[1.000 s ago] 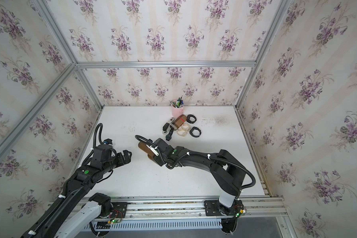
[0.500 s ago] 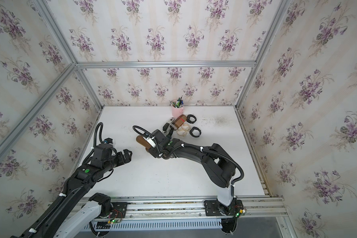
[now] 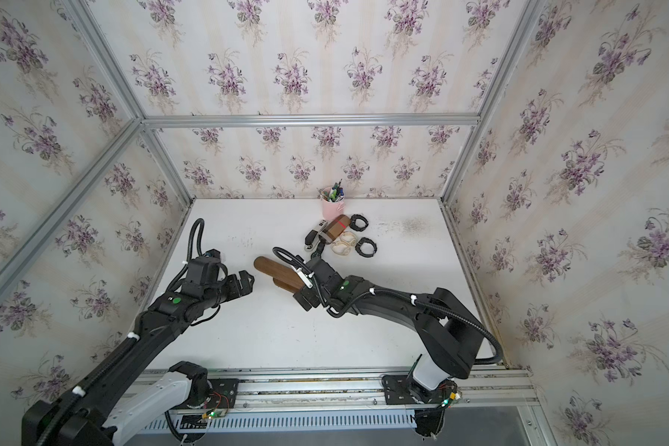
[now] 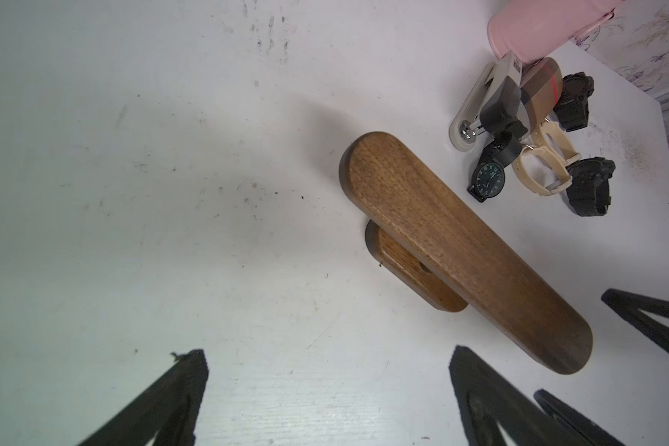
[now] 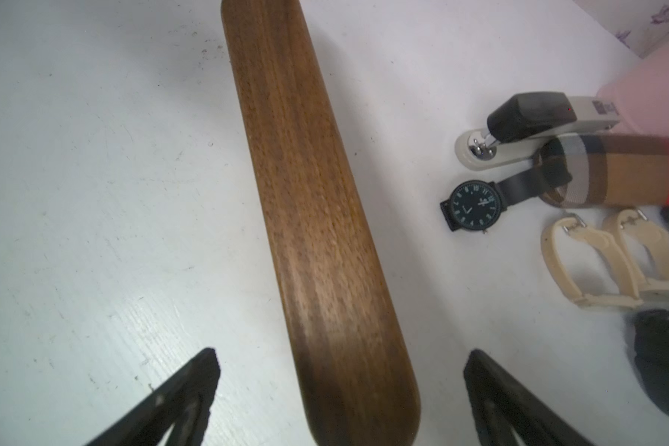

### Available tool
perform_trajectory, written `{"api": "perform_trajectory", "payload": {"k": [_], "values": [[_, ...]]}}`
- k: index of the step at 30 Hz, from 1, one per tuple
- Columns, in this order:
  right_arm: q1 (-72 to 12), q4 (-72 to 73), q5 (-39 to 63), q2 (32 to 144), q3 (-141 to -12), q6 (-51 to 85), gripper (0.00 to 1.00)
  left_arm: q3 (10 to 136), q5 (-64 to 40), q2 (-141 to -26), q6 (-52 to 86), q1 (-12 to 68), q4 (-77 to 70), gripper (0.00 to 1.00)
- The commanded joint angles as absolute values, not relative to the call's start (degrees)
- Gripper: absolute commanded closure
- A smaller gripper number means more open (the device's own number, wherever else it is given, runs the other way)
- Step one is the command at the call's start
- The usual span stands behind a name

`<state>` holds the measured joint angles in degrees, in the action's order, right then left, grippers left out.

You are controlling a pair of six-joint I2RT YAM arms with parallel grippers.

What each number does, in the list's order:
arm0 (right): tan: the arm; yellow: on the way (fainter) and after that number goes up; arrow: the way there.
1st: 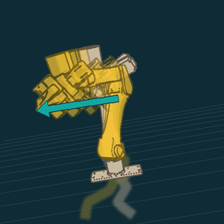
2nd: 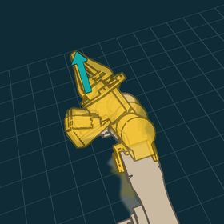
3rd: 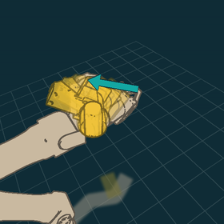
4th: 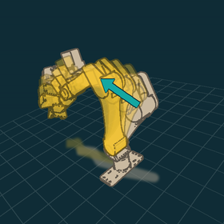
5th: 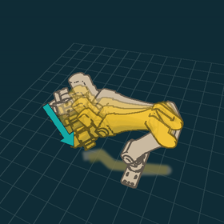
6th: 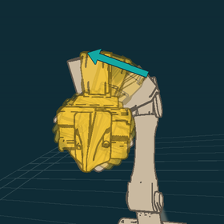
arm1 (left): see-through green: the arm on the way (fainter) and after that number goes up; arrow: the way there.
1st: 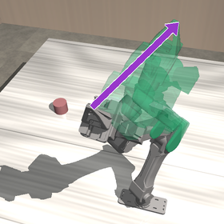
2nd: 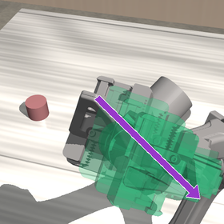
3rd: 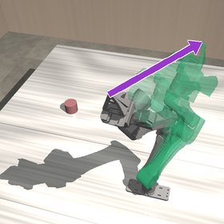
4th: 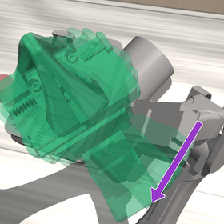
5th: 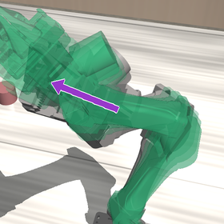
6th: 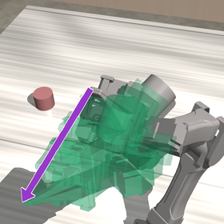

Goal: Place watch on stand
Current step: Move the stand to the center of the board.

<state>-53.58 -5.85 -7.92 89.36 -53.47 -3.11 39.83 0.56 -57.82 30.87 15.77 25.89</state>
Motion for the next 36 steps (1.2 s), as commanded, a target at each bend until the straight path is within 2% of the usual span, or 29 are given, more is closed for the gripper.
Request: {"api": "perform_trajectory", "payload": {"k": [1,5,11,15,26,36], "values": [[-53.7,-4.2,-8.5,87.5,-50.8,1.1,0.0,43.0,0.0,-63.7,30.2,16.1,22.3,0.0],[-53.6,-3.3,-9.6,87.6,-48.9,2.4,0.01,44.8,-2.8,-70.0,31.1,16.2,19.4,0.0],[-52.9,-3.1,-11.0,90.9,-52.0,2.7,0.11,44.9,-8.0,-74.6,33.3,16.3,13.6,0.01],[-52.3,-3.9,-12.8,94.5,-56.5,1.9,0.14,45.7,-8.8,-76.4,33.6,16.4,12.6,0.01],[-49.5,-4.7,-12.5,100.2,-62.9,-1.2,0.05,46.5,-9.8,-80.5,33.0,16.4,10.5,0.01],[-49.3,-5.5,-10.9,99.3,-65.0,-0.5,0.03,47.8,-8.7,-80.8,32.6,16.4,11.7,0.01]]}}
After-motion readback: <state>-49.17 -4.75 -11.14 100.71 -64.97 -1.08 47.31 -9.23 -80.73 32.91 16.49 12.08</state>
